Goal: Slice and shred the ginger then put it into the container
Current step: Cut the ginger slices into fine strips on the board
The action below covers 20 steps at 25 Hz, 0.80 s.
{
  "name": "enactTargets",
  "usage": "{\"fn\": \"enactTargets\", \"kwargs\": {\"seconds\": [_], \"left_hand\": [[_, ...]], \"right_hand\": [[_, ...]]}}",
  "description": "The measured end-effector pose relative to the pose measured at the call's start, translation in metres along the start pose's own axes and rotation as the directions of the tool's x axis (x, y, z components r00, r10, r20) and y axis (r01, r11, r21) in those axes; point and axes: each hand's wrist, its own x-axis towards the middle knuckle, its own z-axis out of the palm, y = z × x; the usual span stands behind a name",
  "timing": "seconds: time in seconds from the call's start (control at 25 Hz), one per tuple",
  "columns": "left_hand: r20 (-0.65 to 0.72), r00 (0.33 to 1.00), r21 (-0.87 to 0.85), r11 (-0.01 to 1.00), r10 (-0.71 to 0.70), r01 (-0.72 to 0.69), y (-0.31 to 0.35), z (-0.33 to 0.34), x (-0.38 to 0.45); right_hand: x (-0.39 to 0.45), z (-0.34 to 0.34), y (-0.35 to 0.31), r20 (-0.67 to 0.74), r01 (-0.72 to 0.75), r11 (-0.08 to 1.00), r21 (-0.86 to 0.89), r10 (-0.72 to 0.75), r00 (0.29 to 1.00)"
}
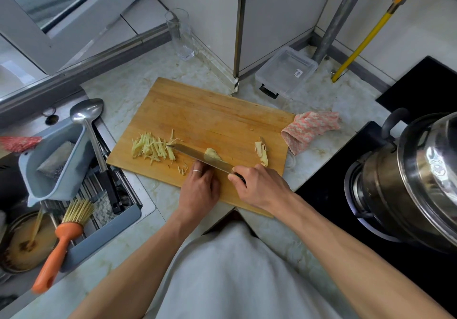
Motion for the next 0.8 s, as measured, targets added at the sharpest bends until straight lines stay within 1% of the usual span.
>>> {"fn": "enactTargets", "kwargs": {"seconds": [0.2,0.36,0.6,0.8], "left_hand": [[0.022,1.0,-0.015,1.0,-0.021,0.022,-0.0007,0.0012,0.0008],[0.011,1.0,-0.007,1.0,-0.024,0.024,-0.0004,0.0002,0.0005],[0.003,0.999,-0.02,0.999,-0.032,0.032,-0.0006,0.0004,-0.0003],[0.025,0.999,-0.024,0.999,-0.036,0.037,-0.0007,0.0,-0.0003]], "right_hand": [[-0.0009,-0.0009,0.0028,-0.011,-0.016,1.0,0.014,0.017,1.0],[-0.0024,-0.0025,0.0005,0.011,0.0,1.0,-0.002,0.0,1.0],[-0.0033,-0.0027,-0.0035,0.003,0.01,1.0,-0.004,-0.01,1.0],[0.0016,-0.0037,-0.0015,0.019,-0.042,0.999,0.002,0.042,0.999]]}}
